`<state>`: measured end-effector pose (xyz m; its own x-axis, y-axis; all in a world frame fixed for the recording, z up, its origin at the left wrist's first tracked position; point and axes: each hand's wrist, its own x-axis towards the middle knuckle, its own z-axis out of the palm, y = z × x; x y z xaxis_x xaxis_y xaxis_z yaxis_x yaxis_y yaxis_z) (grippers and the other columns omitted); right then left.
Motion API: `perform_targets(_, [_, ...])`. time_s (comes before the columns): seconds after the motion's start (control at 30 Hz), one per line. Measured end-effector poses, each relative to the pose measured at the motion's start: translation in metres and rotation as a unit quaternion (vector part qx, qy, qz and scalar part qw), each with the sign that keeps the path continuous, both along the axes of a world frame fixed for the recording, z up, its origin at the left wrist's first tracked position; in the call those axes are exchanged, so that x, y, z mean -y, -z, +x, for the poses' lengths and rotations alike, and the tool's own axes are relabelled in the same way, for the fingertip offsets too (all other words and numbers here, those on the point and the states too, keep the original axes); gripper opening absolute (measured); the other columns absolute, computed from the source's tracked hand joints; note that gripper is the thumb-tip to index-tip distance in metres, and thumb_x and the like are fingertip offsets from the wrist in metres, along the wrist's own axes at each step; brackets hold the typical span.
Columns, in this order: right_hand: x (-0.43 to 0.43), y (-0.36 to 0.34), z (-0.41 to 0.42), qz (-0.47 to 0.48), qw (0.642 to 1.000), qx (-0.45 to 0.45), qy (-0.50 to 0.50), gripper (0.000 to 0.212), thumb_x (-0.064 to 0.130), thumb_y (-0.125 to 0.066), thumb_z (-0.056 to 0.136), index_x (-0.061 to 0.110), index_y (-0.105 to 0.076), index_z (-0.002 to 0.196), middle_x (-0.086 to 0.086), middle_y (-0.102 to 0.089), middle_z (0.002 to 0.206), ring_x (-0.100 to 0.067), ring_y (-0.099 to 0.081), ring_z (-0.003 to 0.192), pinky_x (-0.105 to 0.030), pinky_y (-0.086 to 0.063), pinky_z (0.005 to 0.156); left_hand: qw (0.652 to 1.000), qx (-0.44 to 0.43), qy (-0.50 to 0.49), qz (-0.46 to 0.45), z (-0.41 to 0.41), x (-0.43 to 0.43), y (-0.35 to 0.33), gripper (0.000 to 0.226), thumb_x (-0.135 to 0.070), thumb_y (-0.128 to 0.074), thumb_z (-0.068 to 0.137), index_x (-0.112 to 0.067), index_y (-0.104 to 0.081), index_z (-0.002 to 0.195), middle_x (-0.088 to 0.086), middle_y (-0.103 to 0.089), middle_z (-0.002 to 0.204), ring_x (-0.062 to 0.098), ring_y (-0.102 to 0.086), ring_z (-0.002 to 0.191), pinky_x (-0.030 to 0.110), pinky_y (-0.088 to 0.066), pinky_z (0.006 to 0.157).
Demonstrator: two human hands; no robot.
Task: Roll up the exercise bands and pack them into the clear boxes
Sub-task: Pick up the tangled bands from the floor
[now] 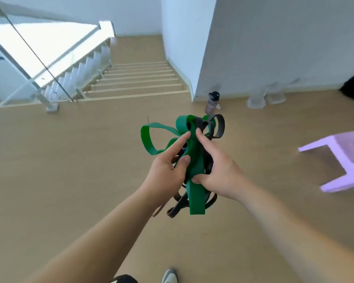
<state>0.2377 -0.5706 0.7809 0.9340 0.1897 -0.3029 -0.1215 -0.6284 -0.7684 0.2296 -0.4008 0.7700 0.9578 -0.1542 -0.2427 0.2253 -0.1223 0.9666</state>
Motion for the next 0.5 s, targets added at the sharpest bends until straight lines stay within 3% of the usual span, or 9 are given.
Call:
perform_targets(0.13, [0.072,-0.067,0.024,-0.004,0.998,0.041,0.056,0.119,0.009,-0.082,0.075,0.061,-0.009,0.154,0.014,-0.046,0.134,-0.009,-0.052,0.126,-0.031,-0.048,0.106,0.998,0.042,0.056,-0.006,0.045,0.075,-0.060,0.059,-0.005,-0.052,0.105,-0.047,-0.049,0.147,-0.025,-0.070,0.123,-0.004,-0.065,0.117,0.018,-0.052,0.096])
perform_targets(0.27, [0.137,-0.091,0.063,0.021,0.992,0.062,0.104,0.118,0.004,-0.080,0.077,0.059,-0.011,0.156,0.021,-0.040,0.142,-0.002,-0.048,0.131,-0.025,-0.048,0.106,0.992,0.072,0.104,-0.017,0.103,0.142,-0.086,0.057,-0.008,-0.052,0.105,-0.048,-0.049,0.147,-0.024,-0.067,0.129,-0.005,-0.065,0.116,0.023,-0.054,0.100])
perform_targets(0.4, [0.202,-0.108,0.116,0.032,0.986,0.068,0.150,0.116,-0.001,-0.078,0.079,0.055,-0.014,0.157,0.028,-0.039,0.138,0.003,-0.050,0.125,-0.008,-0.049,0.089,0.984,0.094,0.148,-0.025,0.174,0.210,-0.096,0.058,-0.009,-0.052,0.105,-0.048,-0.048,0.147,-0.021,-0.066,0.133,-0.002,-0.065,0.118,0.026,-0.055,0.102])
perform_targets(0.5, [0.257,-0.126,0.162,0.032,0.977,0.089,0.190,0.115,-0.003,-0.078,0.079,0.053,-0.015,0.158,0.034,-0.040,0.134,0.018,-0.051,0.116,-0.006,-0.051,0.088,0.976,0.109,0.187,-0.036,0.230,0.270,-0.110,0.057,-0.010,-0.053,0.105,-0.046,-0.047,0.149,-0.023,-0.064,0.134,-0.004,-0.064,0.119,0.023,-0.053,0.103])
